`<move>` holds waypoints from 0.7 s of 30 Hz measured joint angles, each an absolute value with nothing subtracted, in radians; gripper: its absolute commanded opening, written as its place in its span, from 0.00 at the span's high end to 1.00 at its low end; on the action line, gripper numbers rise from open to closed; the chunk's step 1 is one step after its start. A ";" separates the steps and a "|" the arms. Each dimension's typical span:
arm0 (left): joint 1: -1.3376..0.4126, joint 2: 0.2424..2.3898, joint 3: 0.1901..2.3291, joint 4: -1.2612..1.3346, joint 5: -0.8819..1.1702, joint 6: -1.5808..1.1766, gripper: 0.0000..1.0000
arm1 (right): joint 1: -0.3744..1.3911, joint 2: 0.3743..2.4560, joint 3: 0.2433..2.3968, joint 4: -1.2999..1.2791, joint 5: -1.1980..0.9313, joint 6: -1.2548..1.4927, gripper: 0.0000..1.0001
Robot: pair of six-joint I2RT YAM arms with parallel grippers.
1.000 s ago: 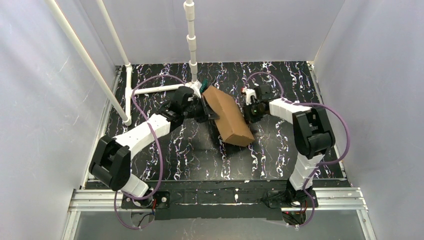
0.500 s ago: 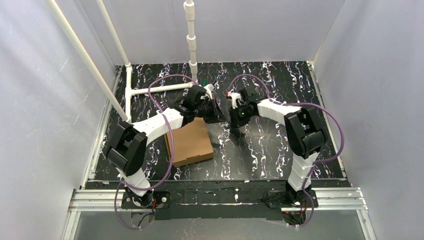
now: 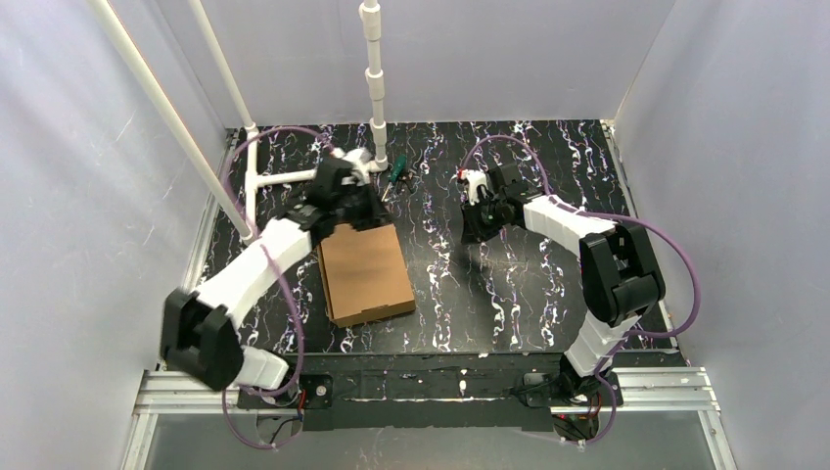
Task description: Fold the paper box
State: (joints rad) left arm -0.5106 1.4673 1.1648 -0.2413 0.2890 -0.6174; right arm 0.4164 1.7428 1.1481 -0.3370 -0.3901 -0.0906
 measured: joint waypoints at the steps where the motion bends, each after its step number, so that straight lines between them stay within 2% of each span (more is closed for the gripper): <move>1: -0.477 1.404 1.133 -0.268 0.254 -0.601 0.96 | 0.418 1.743 1.147 -0.334 -0.392 -0.091 0.76; 5: -0.322 1.158 0.933 -0.361 0.120 -0.583 0.94 | 0.419 1.743 1.120 -0.310 -0.396 -0.090 0.76; 8: -0.228 1.077 0.783 -0.414 0.040 -0.607 0.94 | 0.419 1.742 1.100 -0.305 -0.396 -0.090 0.76; 12: -0.134 1.102 0.656 -0.437 0.006 -0.652 0.95 | 0.419 1.742 1.088 -0.303 -0.396 -0.091 0.76; 17: -0.107 1.140 0.653 -0.420 -0.016 -0.701 0.97 | 0.429 1.742 1.084 -0.295 -0.391 -0.103 0.76; 21: -0.107 1.148 0.655 -0.421 -0.037 -0.727 0.96 | 0.474 1.743 1.091 -0.301 -0.367 -0.118 0.76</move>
State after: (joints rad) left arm -0.1066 1.1481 0.6548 -0.4210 -0.0368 -0.7265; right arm 0.4740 1.7428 1.0908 -0.3012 -0.3668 -0.1181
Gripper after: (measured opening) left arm 0.035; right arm 0.240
